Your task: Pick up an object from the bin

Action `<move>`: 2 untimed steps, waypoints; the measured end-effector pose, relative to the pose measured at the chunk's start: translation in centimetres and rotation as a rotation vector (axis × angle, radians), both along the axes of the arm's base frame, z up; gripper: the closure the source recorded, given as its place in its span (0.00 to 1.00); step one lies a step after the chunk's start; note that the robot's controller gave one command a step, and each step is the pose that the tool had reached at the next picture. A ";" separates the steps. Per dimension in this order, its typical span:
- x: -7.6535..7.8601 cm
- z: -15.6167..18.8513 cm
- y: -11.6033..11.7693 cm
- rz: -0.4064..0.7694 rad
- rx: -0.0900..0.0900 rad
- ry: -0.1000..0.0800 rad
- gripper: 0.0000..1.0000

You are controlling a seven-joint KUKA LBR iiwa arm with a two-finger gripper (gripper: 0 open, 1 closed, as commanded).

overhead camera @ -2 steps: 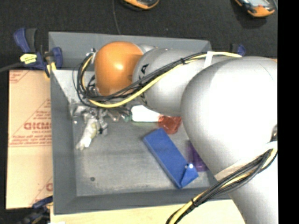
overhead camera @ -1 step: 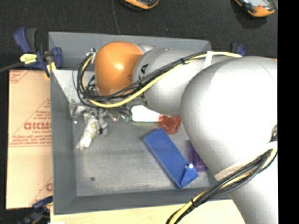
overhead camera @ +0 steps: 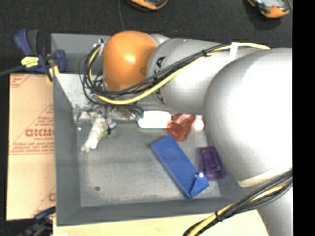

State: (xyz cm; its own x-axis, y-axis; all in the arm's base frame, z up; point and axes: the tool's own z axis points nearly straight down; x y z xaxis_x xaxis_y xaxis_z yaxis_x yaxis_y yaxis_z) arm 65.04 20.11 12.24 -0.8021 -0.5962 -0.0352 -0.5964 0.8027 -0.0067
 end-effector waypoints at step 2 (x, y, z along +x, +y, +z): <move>0.0 4.1 0.2 -0.161 0.013 -0.009 1.00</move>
Offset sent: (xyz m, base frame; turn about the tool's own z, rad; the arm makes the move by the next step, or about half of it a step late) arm -0.0022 0.0021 0.0384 0.1600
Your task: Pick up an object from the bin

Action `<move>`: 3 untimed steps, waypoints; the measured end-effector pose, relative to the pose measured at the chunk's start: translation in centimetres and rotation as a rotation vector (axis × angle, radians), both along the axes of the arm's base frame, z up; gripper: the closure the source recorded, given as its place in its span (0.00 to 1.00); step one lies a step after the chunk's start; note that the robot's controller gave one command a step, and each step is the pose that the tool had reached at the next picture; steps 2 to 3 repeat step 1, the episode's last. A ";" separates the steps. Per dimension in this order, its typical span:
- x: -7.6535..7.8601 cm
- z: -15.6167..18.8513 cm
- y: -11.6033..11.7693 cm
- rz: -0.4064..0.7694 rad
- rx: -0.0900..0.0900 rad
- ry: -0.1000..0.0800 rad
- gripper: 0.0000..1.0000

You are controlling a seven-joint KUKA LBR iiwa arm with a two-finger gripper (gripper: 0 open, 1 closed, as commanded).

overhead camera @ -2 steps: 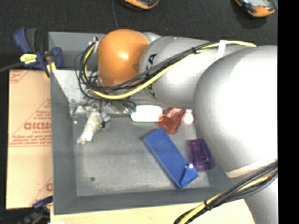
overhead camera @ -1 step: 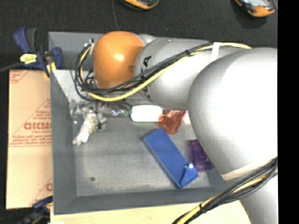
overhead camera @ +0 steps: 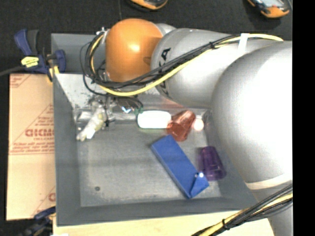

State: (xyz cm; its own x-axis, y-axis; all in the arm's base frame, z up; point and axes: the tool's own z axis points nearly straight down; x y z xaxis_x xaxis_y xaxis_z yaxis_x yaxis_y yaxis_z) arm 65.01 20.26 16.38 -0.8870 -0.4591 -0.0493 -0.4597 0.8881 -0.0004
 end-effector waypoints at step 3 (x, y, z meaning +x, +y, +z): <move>0.1 -7.3 1.3 0.341 -0.015 0.001 1.00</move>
Offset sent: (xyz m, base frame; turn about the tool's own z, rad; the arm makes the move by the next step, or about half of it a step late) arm -0.0057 0.0012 0.1307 -0.0595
